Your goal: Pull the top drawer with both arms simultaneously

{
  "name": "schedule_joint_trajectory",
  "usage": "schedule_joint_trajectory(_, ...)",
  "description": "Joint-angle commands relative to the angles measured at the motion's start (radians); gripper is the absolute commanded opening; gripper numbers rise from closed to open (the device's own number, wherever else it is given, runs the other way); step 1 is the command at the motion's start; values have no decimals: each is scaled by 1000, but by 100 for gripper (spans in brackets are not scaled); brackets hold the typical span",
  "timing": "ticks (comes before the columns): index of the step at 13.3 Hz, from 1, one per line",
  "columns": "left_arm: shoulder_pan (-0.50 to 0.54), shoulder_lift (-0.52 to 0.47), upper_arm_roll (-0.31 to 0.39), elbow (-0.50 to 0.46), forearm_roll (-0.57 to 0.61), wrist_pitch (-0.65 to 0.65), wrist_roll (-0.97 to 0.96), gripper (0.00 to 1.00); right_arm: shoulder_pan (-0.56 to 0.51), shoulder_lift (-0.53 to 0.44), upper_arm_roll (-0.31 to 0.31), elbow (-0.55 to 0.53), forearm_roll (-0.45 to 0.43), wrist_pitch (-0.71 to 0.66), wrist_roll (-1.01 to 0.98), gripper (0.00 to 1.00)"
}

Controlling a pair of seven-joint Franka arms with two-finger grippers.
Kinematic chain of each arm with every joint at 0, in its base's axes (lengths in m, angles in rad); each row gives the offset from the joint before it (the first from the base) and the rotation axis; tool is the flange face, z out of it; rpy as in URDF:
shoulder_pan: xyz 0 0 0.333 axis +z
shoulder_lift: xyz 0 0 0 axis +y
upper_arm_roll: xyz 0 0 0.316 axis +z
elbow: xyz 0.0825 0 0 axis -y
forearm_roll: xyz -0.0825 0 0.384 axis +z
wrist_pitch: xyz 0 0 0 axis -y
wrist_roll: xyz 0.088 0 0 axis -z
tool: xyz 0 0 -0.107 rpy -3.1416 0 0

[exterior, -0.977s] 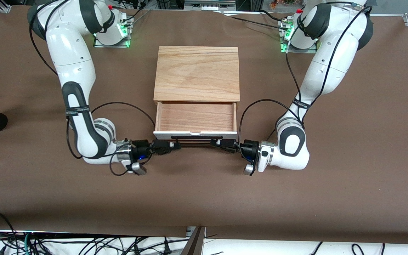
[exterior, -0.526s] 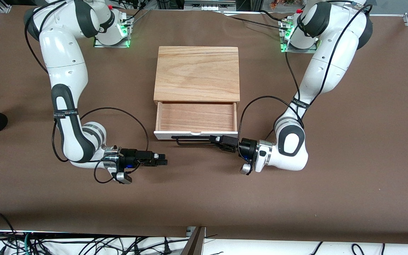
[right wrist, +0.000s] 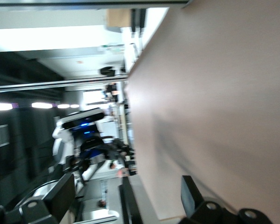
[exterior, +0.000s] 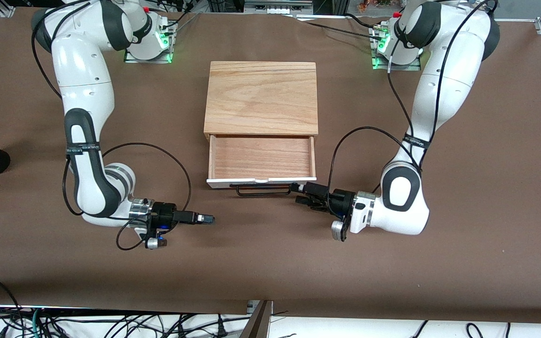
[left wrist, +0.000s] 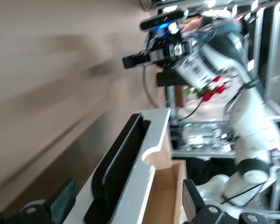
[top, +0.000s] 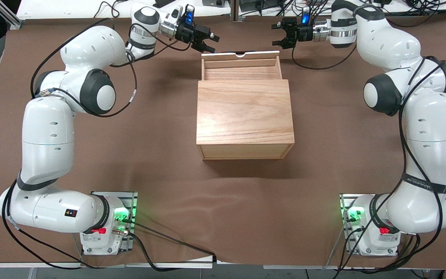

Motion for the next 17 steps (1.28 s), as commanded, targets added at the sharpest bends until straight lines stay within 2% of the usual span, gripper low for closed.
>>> schedule_joint_trajectory(1, -3, -122, 39, -1, 204, -9, -28, 100, 82, -35, -97, 37, -119, 56, 184, 100)
schedule_joint_trajectory(3, 11, -199, 54, -1, 385, -12, -28, 100, 99, -44, -150, 57, -196, 50, 260, 100)
schedule_joint_trajectory(5, 14, -286, 57, -5, 566, -15, -32, 100, 113, -95, -178, 56, -347, 47, 384, 100)
schedule_joint_trajectory(7, 38, -374, 60, -38, 684, -50, -52, 100, 108, -179, -163, 45, -621, 47, 490, 100)
schedule_joint_trajectory(10, 90, -457, 65, -39, 871, -128, -65, 100, 26, -378, -16, -102, -1034, 67, 483, 100)
schedule_joint_trajectory(12, 81, -553, 71, -108, 1009, -144, -141, 100, -7, -460, 10, -142, -1281, 70, 445, 100)
schedule_joint_trajectory(13, 77, -606, 68, -152, 1069, -148, -211, 100, -22, -518, 15, -177, -1337, 70, 431, 100)
schedule_joint_trajectory(15, 75, -713, 62, -289, 1146, -150, -299, 100, -71, -642, 17, -245, -1360, 70, 434, 100)
schedule_joint_trajectory(17, 72, -843, 66, -433, 1206, -109, -446, 100, -120, -727, 15, -257, -1400, 23, 432, 100)
